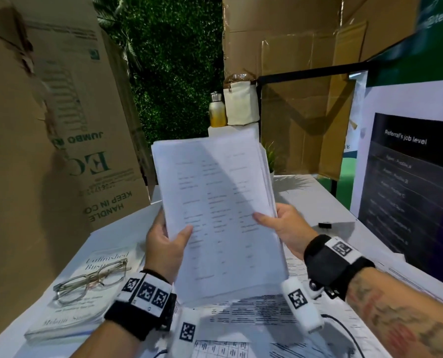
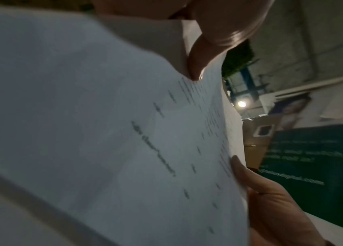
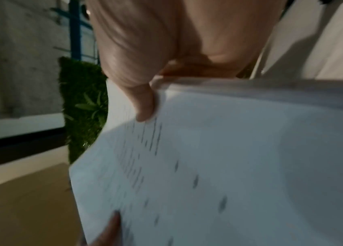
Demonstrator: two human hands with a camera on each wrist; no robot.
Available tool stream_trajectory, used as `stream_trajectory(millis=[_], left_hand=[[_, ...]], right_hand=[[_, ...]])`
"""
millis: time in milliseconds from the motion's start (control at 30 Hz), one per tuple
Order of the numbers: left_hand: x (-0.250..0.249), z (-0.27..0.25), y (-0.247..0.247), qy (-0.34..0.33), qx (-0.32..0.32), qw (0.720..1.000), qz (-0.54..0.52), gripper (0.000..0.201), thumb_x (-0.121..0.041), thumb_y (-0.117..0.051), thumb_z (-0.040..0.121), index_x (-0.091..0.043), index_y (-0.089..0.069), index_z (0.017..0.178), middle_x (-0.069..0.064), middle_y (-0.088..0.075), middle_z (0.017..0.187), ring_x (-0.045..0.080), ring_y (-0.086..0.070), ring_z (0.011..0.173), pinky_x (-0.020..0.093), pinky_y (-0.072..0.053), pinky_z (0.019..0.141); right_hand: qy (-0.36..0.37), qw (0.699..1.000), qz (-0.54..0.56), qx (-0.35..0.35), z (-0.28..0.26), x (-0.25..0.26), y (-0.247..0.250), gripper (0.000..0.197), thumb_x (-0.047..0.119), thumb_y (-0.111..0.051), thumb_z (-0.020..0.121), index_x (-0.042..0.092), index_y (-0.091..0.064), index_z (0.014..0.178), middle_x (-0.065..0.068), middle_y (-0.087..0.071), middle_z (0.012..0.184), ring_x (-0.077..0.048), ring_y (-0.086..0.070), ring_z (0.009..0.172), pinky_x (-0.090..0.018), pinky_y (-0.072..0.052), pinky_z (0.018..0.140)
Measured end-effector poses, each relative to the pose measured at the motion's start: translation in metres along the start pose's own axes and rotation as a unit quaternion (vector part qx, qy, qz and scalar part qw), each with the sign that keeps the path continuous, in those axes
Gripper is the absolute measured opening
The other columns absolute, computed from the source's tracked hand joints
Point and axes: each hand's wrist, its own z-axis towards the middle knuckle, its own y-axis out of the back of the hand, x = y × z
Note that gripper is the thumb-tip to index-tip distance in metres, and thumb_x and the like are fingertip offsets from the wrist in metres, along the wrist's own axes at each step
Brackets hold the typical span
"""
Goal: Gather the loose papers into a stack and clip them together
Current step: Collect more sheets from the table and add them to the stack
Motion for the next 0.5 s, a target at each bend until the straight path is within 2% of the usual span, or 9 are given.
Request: stream_trajectory(millis=[33, 100, 133, 200, 267, 333, 367, 433, 500], left_hand=[[-0.004, -0.002, 0.000, -0.035, 0.005, 0.999, 0.003, 0.063, 0.009, -0.065, 0.084, -0.019, -0.049, 0.138, 0.001, -0.067, 0.122, 0.018, -0.066, 0.110, 0.026, -0.058, 0.083], [-0.011, -0.003, 0.001, -0.071, -0.002, 0.997, 0.026, 0.078, 0.007, -0.067, 0.083, -0.024, -0.037, 0.147, -0.007, -0.063, 0.130, 0.007, -0.062, 0.116, 0.023, -0.053, 0.092], [-0.013, -0.003, 0.001, -0.074, -0.004, 0.997, 0.037, 0.072, 0.005, -0.069, 0.082, -0.021, -0.042, 0.143, -0.007, -0.065, 0.125, 0.007, -0.064, 0.113, 0.026, -0.053, 0.092], [-0.011, -0.001, 0.002, -0.028, 0.005, 0.999, 0.020, 0.044, 0.002, -0.072, 0.081, -0.013, -0.060, 0.120, -0.003, -0.072, 0.107, 0.019, -0.070, 0.100, 0.038, -0.056, 0.089], [-0.003, 0.000, 0.002, 0.048, 0.035, 0.998, 0.020, 0.021, -0.004, -0.074, 0.080, -0.010, -0.068, 0.099, 0.004, -0.074, 0.096, 0.032, -0.071, 0.095, 0.043, -0.057, 0.085], [0.009, 0.003, 0.005, 0.085, 0.062, 0.991, 0.077, 0.012, -0.014, -0.075, 0.081, -0.009, -0.070, 0.091, 0.007, -0.075, 0.091, 0.032, -0.071, 0.094, 0.037, -0.056, 0.080], [0.013, 0.005, 0.006, 0.090, 0.058, 0.990, 0.094, 0.015, -0.018, -0.075, 0.082, -0.007, -0.071, 0.092, 0.007, -0.076, 0.091, 0.032, -0.072, 0.093, 0.037, -0.056, 0.080], [0.016, 0.011, 0.011, 0.087, 0.021, 0.993, 0.083, 0.022, -0.020, -0.075, 0.082, -0.005, -0.072, 0.098, 0.010, -0.076, 0.092, 0.033, -0.072, 0.091, 0.043, -0.057, 0.083], [0.011, 0.017, 0.016, 0.070, -0.011, 0.994, 0.080, 0.021, -0.021, -0.075, 0.081, -0.007, -0.072, 0.097, 0.010, -0.076, 0.092, 0.032, -0.072, 0.089, 0.046, -0.057, 0.085]], right_hand=[[0.023, 0.999, -0.005, -0.021, 0.000, 0.002, -0.002, 0.021, 0.013, -0.069, 0.087, 0.006, -0.068, 0.107, -0.024, -0.069, 0.120, -0.032, -0.069, 0.099, -0.048, -0.055, 0.094], [0.040, 0.999, 0.016, -0.032, 0.001, 0.004, -0.004, 0.017, 0.002, -0.065, 0.089, 0.009, -0.067, 0.104, -0.023, -0.069, 0.118, -0.036, -0.068, 0.102, -0.051, -0.054, 0.095], [0.036, 0.998, 0.031, -0.033, 0.001, 0.004, -0.004, 0.017, 0.001, -0.065, 0.089, 0.009, -0.068, 0.104, -0.023, -0.069, 0.118, -0.038, -0.067, 0.105, -0.052, -0.053, 0.095], [0.020, 0.999, 0.036, -0.032, -0.001, 0.002, -0.006, 0.016, 0.002, -0.067, 0.087, 0.010, -0.068, 0.101, -0.023, -0.069, 0.119, -0.039, -0.067, 0.106, -0.052, -0.053, 0.095], [-0.004, 1.000, -0.005, -0.004, -0.001, -0.006, -0.004, 0.017, 0.010, -0.071, 0.084, 0.014, -0.069, 0.100, -0.019, -0.070, 0.120, -0.028, -0.071, 0.098, -0.041, -0.057, 0.090], [-0.029, 0.993, -0.097, 0.054, 0.000, -0.012, 0.002, 0.031, 0.025, -0.077, 0.076, 0.021, -0.069, 0.106, -0.009, -0.071, 0.121, -0.012, -0.071, 0.094, -0.025, -0.058, 0.083], [-0.041, 0.982, -0.162, 0.090, -0.001, -0.012, 0.008, 0.042, 0.031, -0.079, 0.073, 0.022, -0.068, 0.112, -0.004, -0.071, 0.123, -0.007, -0.069, 0.095, -0.021, -0.056, 0.082], [-0.072, 0.943, -0.297, 0.128, 0.000, -0.013, 0.022, 0.060, 0.037, -0.082, 0.074, 0.021, -0.059, 0.127, 0.003, -0.065, 0.128, -0.006, -0.063, 0.104, -0.026, -0.051, 0.091], [-0.119, 0.901, -0.398, 0.120, 0.001, -0.017, 0.040, 0.077, 0.040, -0.083, 0.073, 0.020, -0.046, 0.137, 0.009, -0.053, 0.133, -0.013, -0.054, 0.118, -0.028, -0.042, 0.099]])
